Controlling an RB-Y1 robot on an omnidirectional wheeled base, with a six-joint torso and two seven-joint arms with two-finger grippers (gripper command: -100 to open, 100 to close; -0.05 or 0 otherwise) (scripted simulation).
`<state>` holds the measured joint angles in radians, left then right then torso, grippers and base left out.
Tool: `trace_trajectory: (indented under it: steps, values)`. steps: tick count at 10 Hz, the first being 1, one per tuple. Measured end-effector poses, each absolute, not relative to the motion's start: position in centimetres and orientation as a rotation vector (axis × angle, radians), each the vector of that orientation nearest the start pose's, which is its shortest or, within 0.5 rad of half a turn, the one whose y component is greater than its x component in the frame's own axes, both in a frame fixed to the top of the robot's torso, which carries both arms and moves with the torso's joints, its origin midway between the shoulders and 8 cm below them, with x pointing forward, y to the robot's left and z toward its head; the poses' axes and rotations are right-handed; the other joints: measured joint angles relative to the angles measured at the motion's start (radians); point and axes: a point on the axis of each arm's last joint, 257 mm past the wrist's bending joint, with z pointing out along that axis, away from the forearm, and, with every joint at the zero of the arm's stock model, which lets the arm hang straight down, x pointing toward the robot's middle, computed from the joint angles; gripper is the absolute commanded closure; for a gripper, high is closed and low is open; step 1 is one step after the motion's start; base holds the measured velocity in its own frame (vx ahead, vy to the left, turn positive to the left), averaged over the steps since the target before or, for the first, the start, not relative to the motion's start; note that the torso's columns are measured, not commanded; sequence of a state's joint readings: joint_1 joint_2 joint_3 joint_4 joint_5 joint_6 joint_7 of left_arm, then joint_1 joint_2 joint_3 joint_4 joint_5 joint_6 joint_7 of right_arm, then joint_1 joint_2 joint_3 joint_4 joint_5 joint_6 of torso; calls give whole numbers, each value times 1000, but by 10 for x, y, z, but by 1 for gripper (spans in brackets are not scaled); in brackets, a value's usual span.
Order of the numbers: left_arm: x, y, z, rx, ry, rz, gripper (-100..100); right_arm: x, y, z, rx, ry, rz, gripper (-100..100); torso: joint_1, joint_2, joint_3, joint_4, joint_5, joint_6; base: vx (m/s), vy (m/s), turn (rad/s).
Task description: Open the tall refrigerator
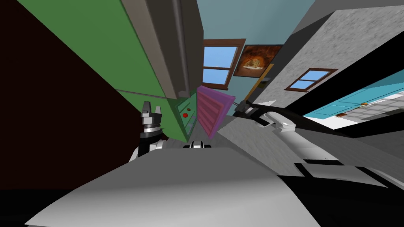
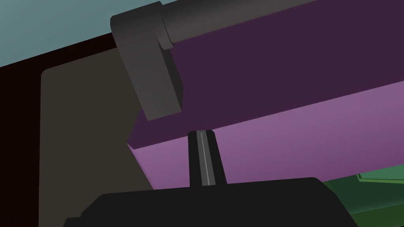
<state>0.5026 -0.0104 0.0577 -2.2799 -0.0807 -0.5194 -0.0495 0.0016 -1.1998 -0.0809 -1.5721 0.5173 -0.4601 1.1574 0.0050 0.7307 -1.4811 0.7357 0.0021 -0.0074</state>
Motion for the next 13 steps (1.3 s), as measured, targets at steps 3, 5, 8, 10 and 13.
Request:
trace_trajectory:
  steps: [3, 5, 8, 10, 13]
  values:
    - [339, 289, 27, -575, 649, -1150, 0, 514, -388, -7, -1250, 998, -658, 100, 1, 2, 1, 1, 0, 3, 113, -253, 58]
    - [339, 289, 27, -575, 649, -1150, 0, 513, -379, -5, -1258, 972, -635, 100, 0, 5, 3, 2, 0, 2, 39, -185, 49]
    - [339, 289, 27, -575, 649, -1150, 0, 510, -369, -1, -1295, 924, -654, -100, 1, 5, 3, 3, 1, 3, 76, -78, 10]
    - [339, 289, 27, -575, 649, -1150, 0, 508, -358, 1, -1333, 877, -674, -100, 5, 4, 2, 5, 3, -1, 71, -77, 12]
    - [339, 289, 27, -575, 649, -1150, 0, 502, -344, 4, -1376, 811, -701, -100, 11, 3, 1, 5, 6, -4, 61, -72, 17]
